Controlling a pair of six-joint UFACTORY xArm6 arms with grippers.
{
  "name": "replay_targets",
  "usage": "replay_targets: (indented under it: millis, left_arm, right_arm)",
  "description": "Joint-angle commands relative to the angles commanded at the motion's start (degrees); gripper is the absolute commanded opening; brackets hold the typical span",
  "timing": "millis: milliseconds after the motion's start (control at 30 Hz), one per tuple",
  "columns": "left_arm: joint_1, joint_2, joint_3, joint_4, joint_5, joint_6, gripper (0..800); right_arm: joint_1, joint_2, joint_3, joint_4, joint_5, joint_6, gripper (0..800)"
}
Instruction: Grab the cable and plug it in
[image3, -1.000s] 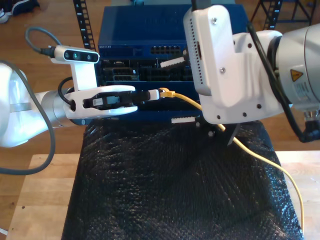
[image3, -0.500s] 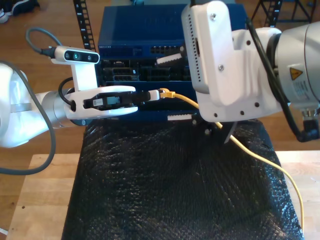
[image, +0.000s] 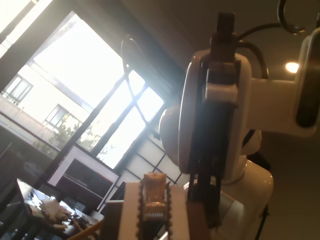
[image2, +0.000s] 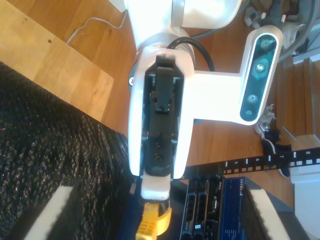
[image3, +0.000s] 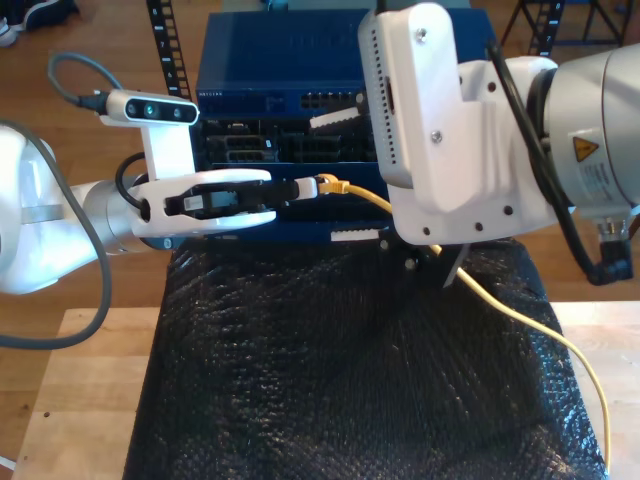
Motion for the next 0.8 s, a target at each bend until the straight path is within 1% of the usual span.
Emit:
replay_targets:
  millis: [800]
  left_arm:
    - [0.3,-0.4,-0.4,-0.4,1.6,-0.1,22]
  right_arm:
    - [0.0,1.0,1.1,-0.2,-1.9,-0.2,736]
